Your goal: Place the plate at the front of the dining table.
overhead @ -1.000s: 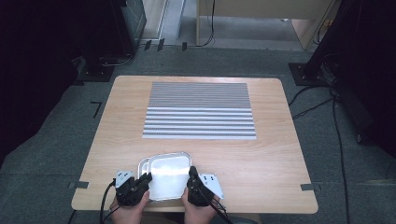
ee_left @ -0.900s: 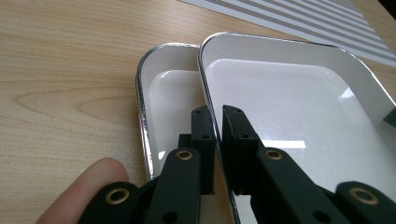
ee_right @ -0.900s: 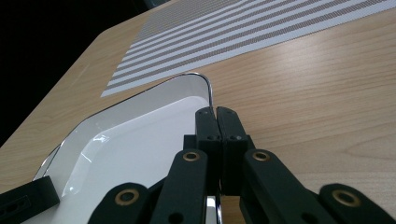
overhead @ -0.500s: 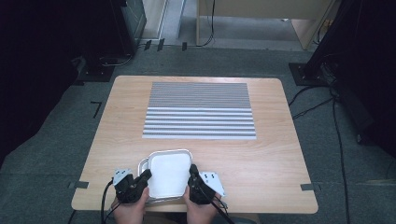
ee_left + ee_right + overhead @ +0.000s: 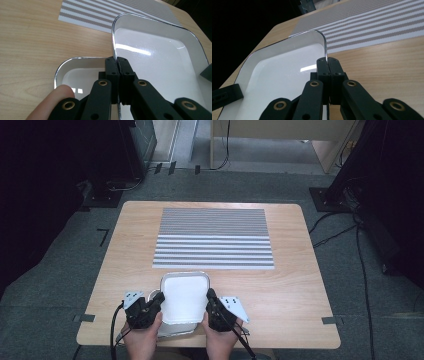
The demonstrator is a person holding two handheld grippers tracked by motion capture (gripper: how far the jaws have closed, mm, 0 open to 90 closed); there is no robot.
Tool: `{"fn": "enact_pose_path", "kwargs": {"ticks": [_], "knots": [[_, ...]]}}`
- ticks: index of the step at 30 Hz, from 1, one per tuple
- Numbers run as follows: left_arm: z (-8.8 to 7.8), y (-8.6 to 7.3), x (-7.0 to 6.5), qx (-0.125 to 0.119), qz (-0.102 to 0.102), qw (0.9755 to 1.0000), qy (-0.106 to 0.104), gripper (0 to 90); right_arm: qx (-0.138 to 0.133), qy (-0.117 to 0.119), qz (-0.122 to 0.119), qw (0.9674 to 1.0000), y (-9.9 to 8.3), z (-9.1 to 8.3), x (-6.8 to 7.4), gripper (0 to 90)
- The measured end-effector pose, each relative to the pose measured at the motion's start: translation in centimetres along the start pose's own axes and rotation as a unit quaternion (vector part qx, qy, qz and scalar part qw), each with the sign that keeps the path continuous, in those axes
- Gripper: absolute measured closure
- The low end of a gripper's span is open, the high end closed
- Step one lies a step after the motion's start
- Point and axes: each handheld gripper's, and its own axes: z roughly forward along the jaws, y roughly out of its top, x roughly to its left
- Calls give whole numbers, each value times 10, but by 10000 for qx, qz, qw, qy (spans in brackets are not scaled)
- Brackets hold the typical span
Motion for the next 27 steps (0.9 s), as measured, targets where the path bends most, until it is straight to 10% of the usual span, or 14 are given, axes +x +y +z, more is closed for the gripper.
{"fn": "enact_pose_path", "kwargs": {"ticks": [27], "knots": [[48,53,-26,-150,-24,9993,-351,893,1,10,-133,9999,68,34,-25,900]]}}
